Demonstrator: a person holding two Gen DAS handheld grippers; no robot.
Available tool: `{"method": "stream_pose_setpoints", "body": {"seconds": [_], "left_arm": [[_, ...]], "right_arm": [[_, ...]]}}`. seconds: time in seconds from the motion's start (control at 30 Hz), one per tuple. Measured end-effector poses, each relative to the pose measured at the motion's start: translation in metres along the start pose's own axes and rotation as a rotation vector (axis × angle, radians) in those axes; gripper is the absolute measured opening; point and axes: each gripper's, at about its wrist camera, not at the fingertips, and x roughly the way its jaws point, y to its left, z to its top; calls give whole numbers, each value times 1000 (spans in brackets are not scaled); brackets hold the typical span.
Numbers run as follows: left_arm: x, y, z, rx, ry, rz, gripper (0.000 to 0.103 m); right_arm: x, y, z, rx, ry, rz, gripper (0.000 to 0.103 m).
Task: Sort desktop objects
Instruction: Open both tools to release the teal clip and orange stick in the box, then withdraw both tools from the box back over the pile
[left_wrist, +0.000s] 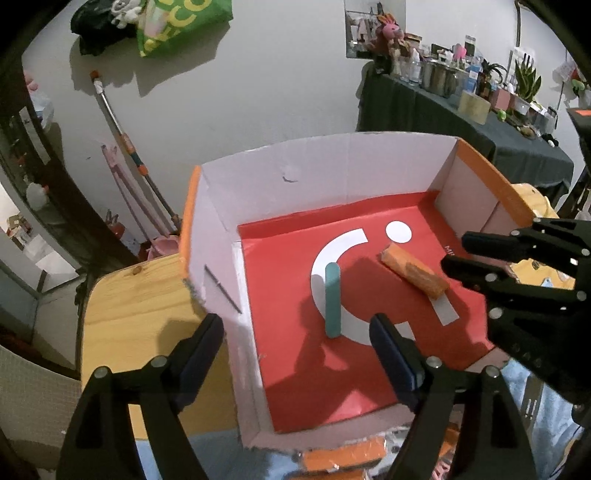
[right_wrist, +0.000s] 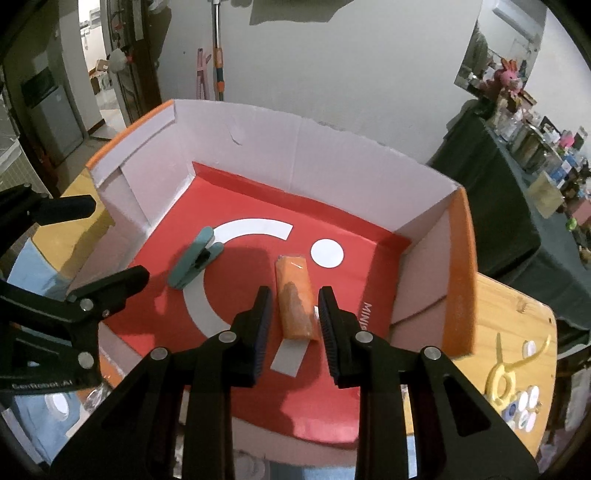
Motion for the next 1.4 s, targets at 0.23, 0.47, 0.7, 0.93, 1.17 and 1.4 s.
{"method": "stream_pose_setpoints", "body": {"seconds": [0.23, 0.47, 0.7, 0.93, 1.17, 1.4], "left_arm": [[-29, 3, -12, 6, -32, 41, 88], [-51, 3, -29, 29, -46, 47, 90], [-78, 6, -49, 31, -84, 46, 90], [-99, 7, -74, 48, -100, 54, 90], [-114, 6, -100, 74, -114, 63, 91], [-113, 12, -135, 81, -107, 61, 96]], "right_arm": [[-32, -2, -10, 18, -44, -5, 24], [-53, 2, -29, 13, -73, -1, 24], [-82, -3, -53, 28, -108, 15, 24], [-108, -9, -76, 36, -139, 9, 24], [-127, -8, -106, 20, -154, -3, 24], [-139, -9, -143, 23, -155, 9, 24]]}}
